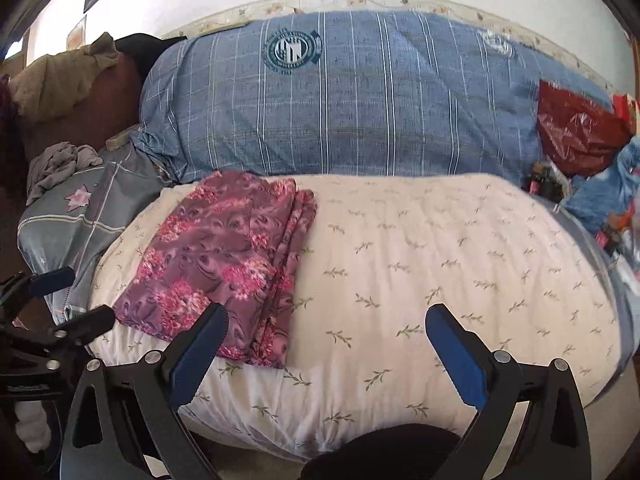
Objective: Fold small clothes
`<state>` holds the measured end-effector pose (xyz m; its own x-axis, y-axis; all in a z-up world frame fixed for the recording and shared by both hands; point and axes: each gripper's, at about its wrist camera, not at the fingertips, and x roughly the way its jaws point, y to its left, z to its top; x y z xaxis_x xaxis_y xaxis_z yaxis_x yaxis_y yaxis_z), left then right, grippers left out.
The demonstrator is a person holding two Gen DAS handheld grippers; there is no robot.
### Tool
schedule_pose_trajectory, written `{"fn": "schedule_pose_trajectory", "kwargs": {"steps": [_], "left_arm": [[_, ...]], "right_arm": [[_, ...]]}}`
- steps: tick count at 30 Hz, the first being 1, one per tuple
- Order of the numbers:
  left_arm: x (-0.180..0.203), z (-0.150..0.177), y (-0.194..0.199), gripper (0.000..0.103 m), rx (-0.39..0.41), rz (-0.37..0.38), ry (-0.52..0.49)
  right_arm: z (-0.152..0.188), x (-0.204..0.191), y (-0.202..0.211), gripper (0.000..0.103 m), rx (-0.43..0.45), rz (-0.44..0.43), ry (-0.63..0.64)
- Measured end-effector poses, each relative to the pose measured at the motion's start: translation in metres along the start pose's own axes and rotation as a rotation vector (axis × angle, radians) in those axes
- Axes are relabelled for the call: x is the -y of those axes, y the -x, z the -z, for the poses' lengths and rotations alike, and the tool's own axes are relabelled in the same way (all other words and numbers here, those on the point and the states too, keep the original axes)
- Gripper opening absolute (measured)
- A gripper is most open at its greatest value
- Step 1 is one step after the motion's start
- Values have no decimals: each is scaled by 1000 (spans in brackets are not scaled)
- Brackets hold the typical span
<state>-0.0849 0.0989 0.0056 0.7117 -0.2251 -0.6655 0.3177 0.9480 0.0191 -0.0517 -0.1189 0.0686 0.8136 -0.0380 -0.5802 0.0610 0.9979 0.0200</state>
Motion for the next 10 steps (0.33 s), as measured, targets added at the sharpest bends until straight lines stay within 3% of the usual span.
{"fn": "schedule_pose_trajectory", "kwargs": {"steps": [10], "left_arm": [[7,6,4,94,9,-15,-23]], "right_arm": [[2,-5,7,100,-18,41,68]]}}
